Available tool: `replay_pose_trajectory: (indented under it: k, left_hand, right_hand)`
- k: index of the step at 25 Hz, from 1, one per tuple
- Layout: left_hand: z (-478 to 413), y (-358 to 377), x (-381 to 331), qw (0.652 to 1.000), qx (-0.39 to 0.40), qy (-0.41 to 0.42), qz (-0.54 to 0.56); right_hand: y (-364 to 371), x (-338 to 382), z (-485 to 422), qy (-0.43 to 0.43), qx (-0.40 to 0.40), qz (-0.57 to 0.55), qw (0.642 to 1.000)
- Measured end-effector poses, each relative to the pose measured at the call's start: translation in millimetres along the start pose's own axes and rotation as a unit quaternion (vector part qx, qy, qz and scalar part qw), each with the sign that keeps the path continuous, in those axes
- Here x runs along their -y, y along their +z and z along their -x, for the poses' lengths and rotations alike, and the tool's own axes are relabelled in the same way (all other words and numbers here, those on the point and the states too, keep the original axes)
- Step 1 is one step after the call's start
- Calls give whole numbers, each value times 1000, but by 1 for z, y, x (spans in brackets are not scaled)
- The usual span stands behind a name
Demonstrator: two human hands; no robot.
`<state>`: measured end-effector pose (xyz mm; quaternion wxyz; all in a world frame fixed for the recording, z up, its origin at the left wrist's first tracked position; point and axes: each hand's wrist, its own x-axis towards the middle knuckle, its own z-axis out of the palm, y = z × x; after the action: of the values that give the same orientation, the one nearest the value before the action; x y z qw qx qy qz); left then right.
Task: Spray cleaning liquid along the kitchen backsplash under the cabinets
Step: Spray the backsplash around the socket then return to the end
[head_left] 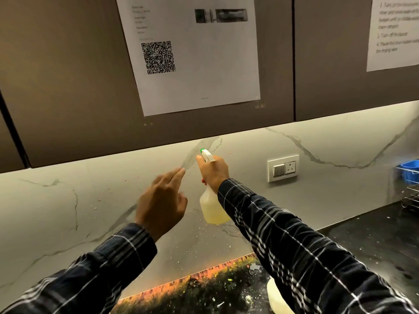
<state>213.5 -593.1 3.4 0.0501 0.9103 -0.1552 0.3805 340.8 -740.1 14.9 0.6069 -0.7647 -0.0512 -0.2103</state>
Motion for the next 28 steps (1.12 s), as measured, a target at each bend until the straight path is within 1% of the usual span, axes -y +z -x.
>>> replay_pose_trajectory:
  k: [1, 2, 3, 4, 5, 7, 9, 11, 13, 18, 21, 24, 28]
  left_hand:
    - [0, -9, 0, 995, -63, 58, -42]
    - [0, -20, -1, 980, -124, 125, -95]
    - [-2, -32, -2, 956, -171, 187, -150]
    - [-4, -42, -3, 931, -203, 228, -200]
    - [-8, -52, -3, 913, -226, 241, -241]
    - [-18, -65, 0, 902, -247, 198, -295]
    - [-23, -70, 3, 904, -236, 158, -320]
    - [-26, -71, 6, 906, -225, 160, -320]
    - [-27, -69, 6, 911, -224, 159, -307]
    - [-25, -62, 0, 916, -238, 149, -288]
    - [-25, -61, -2, 918, -241, 146, -278]
    - [-26, -61, -3, 920, -244, 143, -272]
    - [-25, -61, -4, 919, -244, 144, -275]
  right_hand:
    - [-2, -2, -2, 1, -13, 5, 1000]
    - [-5, -4, -4, 5, -16, 4, 1000]
    - [-9, -5, -4, 10, -8, 3, 1000]
    - [-12, -6, -4, 6, 3, 11, 1000]
    - [-13, -8, -5, -8, 12, 31, 999]
    - [-10, -14, -5, -42, 18, 67, 997]
    - [-5, -21, -3, -52, 4, 108, 993]
    - [-4, -30, -5, -55, 0, 131, 990]
    - [-9, -34, -7, -42, 9, 84, 996]
    - [-19, -37, -9, -9, -67, 53, 996]
    - [-26, -40, -14, 15, -94, 47, 994]
    - [-35, -47, -17, 9, -89, 28, 996]
    - [-40, -58, -21, 42, -94, 31, 994]
